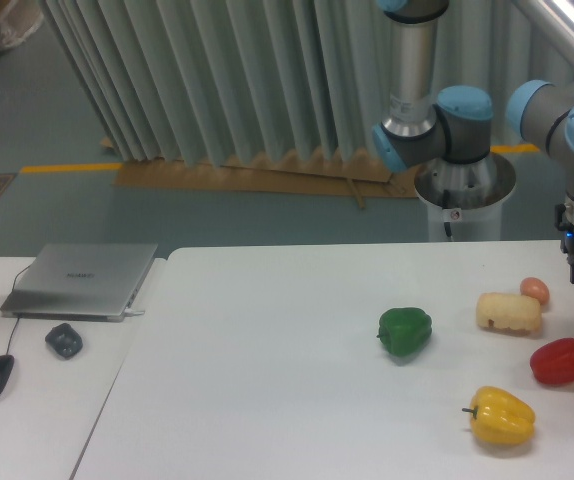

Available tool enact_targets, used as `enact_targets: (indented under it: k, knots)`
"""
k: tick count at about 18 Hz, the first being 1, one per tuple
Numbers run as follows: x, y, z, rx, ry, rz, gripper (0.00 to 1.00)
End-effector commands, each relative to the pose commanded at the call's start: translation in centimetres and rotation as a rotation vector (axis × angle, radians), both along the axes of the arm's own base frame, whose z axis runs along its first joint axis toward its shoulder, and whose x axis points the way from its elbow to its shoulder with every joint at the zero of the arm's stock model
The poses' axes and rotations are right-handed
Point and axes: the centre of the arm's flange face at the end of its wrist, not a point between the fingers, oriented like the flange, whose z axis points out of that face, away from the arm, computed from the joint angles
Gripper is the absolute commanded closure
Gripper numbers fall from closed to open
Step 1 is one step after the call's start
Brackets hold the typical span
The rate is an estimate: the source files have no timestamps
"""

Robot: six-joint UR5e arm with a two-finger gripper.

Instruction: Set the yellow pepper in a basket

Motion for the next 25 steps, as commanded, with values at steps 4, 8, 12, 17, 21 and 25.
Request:
enact_targets:
  k: [4,8,12,17,21,25]
  knots:
    - [0.0,0.0,0.1,0.001,0.001,0.000,0.00]
    - [-0.1,0.1,0.0,0.002,0.001,0.000,0.00]
    - [0.1,0.3,0.0,0.004,0.003,-0.005,0.00]
    - [0.2,0.3,0.2,0.004,0.004,-0.008,0.00]
    - [0.2,0.3,0.5,0.006,0.009,-0.003,0.00]
    - [2.4,2.5,0.7,0.026,0.005,0.044,0.00]
